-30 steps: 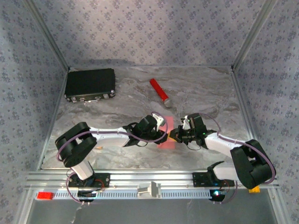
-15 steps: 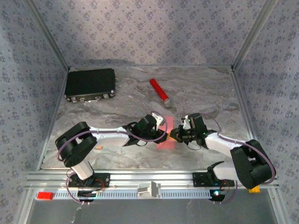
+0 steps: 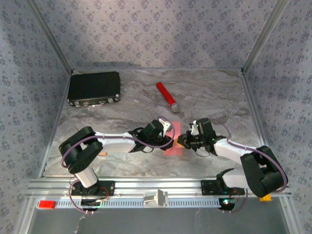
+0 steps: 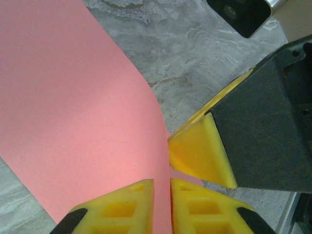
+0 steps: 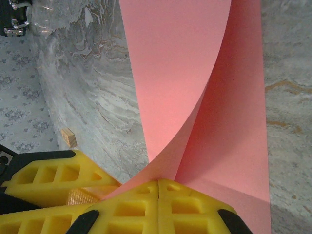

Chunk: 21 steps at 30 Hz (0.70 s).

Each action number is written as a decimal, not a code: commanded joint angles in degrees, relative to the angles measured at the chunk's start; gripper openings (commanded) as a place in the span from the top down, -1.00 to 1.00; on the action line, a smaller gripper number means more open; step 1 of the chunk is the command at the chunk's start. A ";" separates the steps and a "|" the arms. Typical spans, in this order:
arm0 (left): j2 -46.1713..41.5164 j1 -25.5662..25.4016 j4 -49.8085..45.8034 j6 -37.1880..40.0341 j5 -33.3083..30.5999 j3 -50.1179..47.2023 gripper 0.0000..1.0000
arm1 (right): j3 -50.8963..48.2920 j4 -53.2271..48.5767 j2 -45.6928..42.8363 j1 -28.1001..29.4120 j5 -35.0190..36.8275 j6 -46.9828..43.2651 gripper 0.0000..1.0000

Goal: Fold a paper plane with a square sheet of paper (pick it up from the middle)
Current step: Fold the triangle a second time at the center of the table.

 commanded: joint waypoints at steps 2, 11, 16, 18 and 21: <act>0.56 0.32 0.00 0.75 1.39 1.21 0.72 | -0.61 0.84 -0.28 -0.16 -1.18 0.35 0.86; 0.78 0.59 -0.12 0.76 1.39 1.40 0.72 | -2.38 -0.08 -3.08 2.34 -0.65 0.99 0.85; 0.93 0.63 0.08 0.30 1.61 1.68 0.72 | -2.28 5.52 -0.77 3.34 -2.39 3.49 0.84; 0.78 0.67 0.29 -0.06 1.78 1.51 0.71 | -1.72 5.64 0.25 3.56 -1.85 3.63 0.85; 0.50 0.73 0.74 -0.87 1.82 1.10 0.67 | -1.84 5.85 0.74 3.44 -1.06 3.66 0.85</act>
